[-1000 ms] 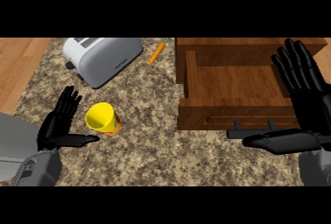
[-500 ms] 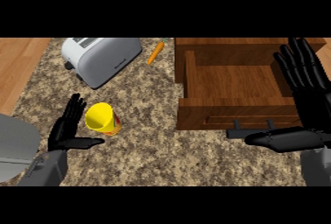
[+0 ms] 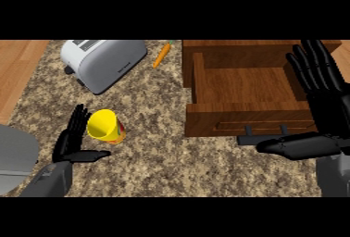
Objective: Pick up the cup, place it into the drawer and close the drawer
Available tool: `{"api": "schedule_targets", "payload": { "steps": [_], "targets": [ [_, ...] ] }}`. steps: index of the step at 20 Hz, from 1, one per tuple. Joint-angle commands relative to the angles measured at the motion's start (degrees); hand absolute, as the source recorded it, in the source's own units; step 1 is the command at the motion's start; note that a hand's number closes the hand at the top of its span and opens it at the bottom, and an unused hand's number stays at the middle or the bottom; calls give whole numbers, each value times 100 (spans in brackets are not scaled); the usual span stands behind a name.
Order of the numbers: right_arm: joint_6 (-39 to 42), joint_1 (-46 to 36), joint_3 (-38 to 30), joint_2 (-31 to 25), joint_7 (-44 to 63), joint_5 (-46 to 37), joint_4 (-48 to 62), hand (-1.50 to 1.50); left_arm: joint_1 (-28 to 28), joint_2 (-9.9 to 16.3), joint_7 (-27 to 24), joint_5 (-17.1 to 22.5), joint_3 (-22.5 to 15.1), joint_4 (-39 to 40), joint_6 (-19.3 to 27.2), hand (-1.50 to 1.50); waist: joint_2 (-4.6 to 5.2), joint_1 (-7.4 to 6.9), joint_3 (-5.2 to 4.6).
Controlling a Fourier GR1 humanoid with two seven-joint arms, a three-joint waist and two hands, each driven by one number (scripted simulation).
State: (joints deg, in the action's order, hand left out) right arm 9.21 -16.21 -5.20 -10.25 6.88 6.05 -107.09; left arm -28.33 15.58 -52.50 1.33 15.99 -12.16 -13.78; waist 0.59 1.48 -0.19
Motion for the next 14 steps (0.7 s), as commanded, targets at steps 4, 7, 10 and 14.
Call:
{"api": "schedule_targets", "payload": {
  "steps": [4, 7, 10, 14],
  "targets": [
    [-38, -29, -20, 91, -265, -80, 214, -150, -293, -190, -368, -109, 1, 360, 66, -150, 12, 7, -1],
    [284, 308, -255, -140, -336, 223, 60, -150, -226, -91, -557, -123, 24, 380, -22, -150, 37, 99, -8],
    [160, 71, -184, -118, -15, 187, -1, -150, -555, -363, -307, -88, 66, 421, 228, -150, 28, 92, -7],
    [104, -43, -46, -15, -297, -72, 355, -150, -357, -237, -646, -161, 6, 400, -214, -150, 44, 50, -8]
  ]
}}
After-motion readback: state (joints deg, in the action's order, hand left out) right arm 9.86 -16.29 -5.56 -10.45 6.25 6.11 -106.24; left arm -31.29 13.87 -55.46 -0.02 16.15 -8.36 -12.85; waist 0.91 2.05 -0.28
